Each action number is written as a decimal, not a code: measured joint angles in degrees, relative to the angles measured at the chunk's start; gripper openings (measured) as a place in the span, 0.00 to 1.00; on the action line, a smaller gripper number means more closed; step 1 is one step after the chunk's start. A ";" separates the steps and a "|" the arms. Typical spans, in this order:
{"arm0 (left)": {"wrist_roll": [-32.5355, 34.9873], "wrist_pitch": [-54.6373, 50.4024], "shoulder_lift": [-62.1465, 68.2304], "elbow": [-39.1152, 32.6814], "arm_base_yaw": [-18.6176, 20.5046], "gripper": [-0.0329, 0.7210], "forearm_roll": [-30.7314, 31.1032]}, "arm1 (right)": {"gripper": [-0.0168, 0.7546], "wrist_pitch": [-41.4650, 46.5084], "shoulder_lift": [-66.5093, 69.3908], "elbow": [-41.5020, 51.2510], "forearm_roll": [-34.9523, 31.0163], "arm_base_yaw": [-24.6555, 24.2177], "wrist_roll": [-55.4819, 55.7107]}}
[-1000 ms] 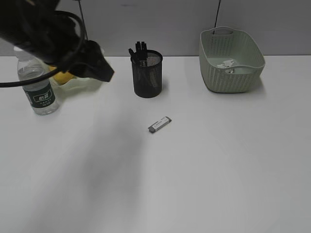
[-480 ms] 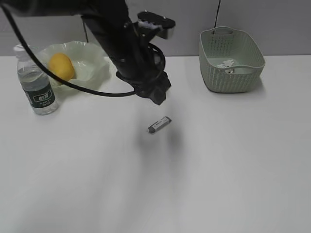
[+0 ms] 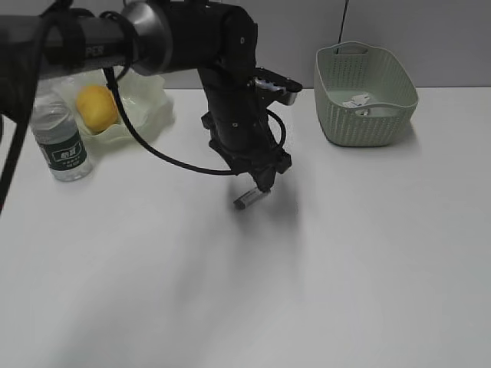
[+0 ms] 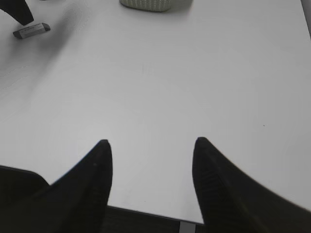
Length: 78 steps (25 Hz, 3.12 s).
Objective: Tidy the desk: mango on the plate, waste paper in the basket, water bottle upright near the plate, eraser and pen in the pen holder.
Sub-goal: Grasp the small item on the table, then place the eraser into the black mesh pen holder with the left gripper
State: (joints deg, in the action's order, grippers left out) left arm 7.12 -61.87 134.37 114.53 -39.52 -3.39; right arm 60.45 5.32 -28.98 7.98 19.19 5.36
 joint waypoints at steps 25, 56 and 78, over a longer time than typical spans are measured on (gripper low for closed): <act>-2.23 -0.49 6.65 3.25 0.00 0.26 3.96 | 0.58 -0.06 0.00 0.00 0.00 0.00 0.00; -8.97 22.52 -7.21 3.63 8.55 0.25 3.99 | 0.55 -0.24 0.00 0.00 0.16 0.00 0.00; -9.08 22.96 -2.12 3.68 8.55 0.47 4.10 | 0.55 -0.31 0.00 0.00 0.16 0.00 0.00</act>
State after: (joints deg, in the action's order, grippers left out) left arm -1.96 -38.91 132.25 118.21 -30.97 0.70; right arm 60.15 5.32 -28.98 8.14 19.19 5.36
